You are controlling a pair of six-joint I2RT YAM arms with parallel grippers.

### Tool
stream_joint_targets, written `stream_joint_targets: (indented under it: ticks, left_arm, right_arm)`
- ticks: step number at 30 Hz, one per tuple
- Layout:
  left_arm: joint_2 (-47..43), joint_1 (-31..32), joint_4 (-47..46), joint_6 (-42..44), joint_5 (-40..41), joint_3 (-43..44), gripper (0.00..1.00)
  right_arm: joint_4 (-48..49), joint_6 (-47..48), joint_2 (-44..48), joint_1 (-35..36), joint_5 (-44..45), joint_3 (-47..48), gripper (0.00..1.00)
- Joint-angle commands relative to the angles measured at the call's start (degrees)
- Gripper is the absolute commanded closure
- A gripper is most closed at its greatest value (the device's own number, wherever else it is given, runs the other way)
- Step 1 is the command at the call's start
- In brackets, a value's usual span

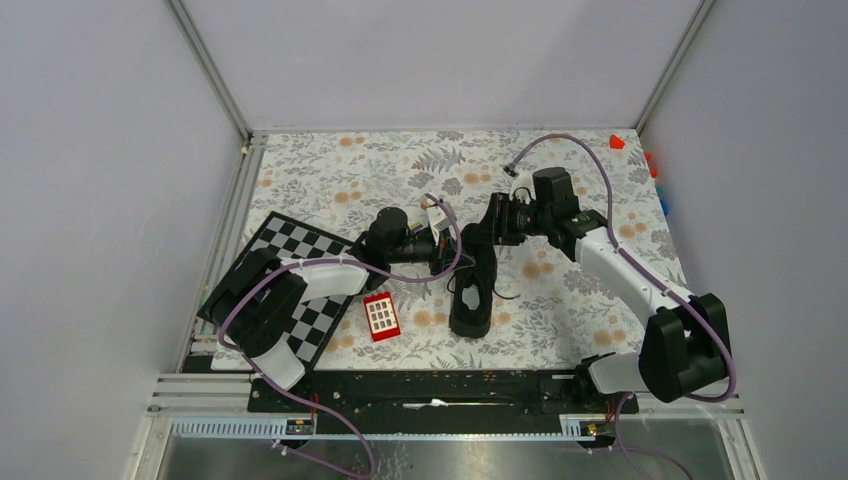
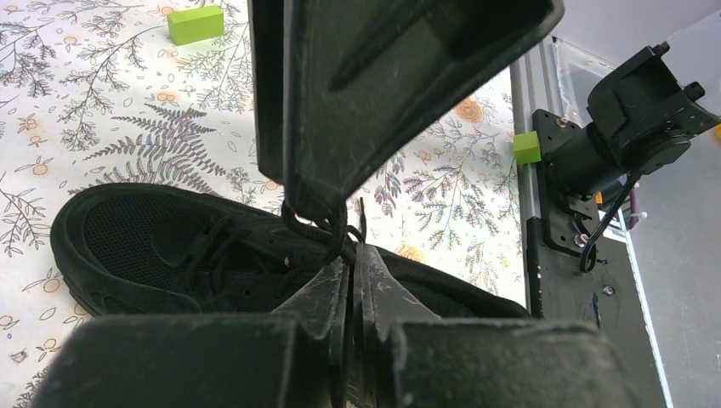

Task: Tie the shoes
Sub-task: Wrap the shoelace around the shoelace.

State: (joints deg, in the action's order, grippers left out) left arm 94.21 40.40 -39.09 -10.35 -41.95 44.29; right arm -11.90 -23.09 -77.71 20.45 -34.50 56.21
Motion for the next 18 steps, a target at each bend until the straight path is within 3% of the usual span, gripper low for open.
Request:
stream_joint_targets:
  ticks: [1, 13, 15, 16, 18]
  left_arm:
    - [-2.5, 0.0, -1.5, 1.0, -0.1, 0.6, 1.00]
    - [-2.6, 0.0, -1.5, 1.1, -0.7, 0.7, 1.00]
    - [-2.7, 0.0, -1.4, 1.1, -0.7, 0.7, 1.00]
    - [-2.6, 0.0, -1.4, 1.1, -0.8, 0.6, 1.00]
    - [-2.6, 0.0, -1.3, 1.2, -1.3, 0.7, 1.00]
  right_arm:
    - [-0.7, 1.7, -0.9, -0.2, -4.4, 2.4, 0.53]
    - [1.5, 0.4, -2.2, -0.2, -6.9, 2.4, 0.76]
    - [2.2, 0.0, -2.0, -0.2, -7.1, 2.1, 0.84]
    - [2.6, -0.4, -1.7, -0.2, -6.9, 1.9, 0.97]
    - [3.9, -1.2, -0.9, -0.2, -6.8, 1.1, 1.00]
